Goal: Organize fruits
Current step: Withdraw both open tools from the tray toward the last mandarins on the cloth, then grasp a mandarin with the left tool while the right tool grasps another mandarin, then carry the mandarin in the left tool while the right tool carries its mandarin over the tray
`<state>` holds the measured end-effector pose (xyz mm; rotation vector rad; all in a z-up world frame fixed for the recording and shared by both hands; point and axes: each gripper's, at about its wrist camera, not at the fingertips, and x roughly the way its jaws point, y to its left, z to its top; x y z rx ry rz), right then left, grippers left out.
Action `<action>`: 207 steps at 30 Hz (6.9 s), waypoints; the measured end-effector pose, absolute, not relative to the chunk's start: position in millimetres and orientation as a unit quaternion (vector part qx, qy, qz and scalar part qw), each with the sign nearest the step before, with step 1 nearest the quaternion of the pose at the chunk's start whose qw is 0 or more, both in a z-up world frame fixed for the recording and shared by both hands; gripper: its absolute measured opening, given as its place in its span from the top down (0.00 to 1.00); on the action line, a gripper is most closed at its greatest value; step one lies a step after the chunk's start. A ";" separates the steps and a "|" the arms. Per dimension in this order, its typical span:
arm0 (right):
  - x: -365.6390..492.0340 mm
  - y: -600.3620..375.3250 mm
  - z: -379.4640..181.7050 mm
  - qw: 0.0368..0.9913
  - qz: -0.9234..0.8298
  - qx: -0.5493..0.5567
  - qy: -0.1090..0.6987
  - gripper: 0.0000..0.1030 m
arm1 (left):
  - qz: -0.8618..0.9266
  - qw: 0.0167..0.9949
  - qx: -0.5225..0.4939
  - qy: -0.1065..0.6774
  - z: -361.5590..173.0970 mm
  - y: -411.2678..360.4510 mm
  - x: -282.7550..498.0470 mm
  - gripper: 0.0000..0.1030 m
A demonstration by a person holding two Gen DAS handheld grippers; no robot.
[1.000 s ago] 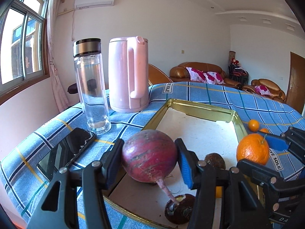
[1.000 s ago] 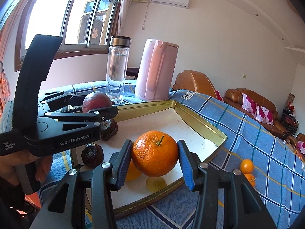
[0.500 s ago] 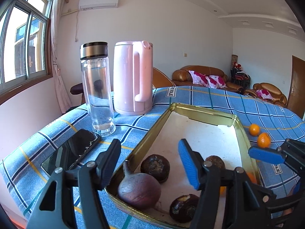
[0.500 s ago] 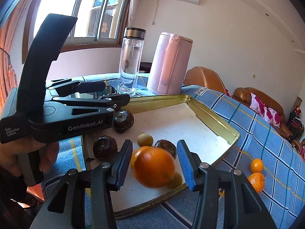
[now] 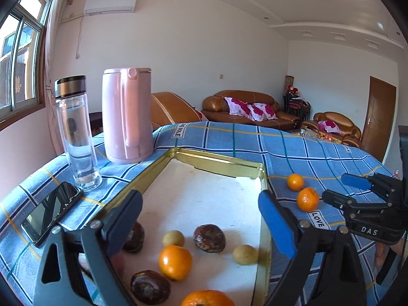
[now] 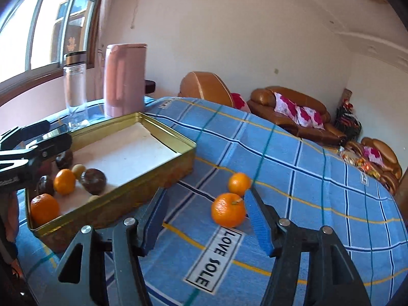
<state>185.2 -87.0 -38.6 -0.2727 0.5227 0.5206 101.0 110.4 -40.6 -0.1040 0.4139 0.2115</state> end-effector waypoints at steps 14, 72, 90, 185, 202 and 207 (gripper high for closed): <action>266.9 -80.4 -81.7 0.879 0.261 -0.083 0.389 0.43 | 0.067 0.974 -0.024 0.213 -24.3 49.8 141.6 0.03; 266.9 -207.0 -56.8 0.944 0.178 -0.032 0.275 0.54 | -0.039 0.945 0.004 0.326 -73.2 -46.3 275.0 0.62; 243.3 -203.4 -45.6 0.959 0.184 -0.055 0.208 0.54 | -0.033 0.965 0.013 0.262 -61.2 -47.7 246.2 0.62; 124.2 -122.2 -22.0 0.939 0.304 -0.081 0.136 0.54 | 0.029 0.985 0.004 0.169 -29.4 38.8 105.7 0.62; 114.5 -79.2 -13.5 0.927 0.340 -0.095 0.127 0.54 | 0.071 0.983 -0.008 0.166 -31.4 80.1 88.8 0.62; 112.1 -66.6 -11.3 0.922 0.354 -0.098 0.126 0.54 | 0.086 0.982 -0.009 0.165 -32.1 93.4 85.4 0.62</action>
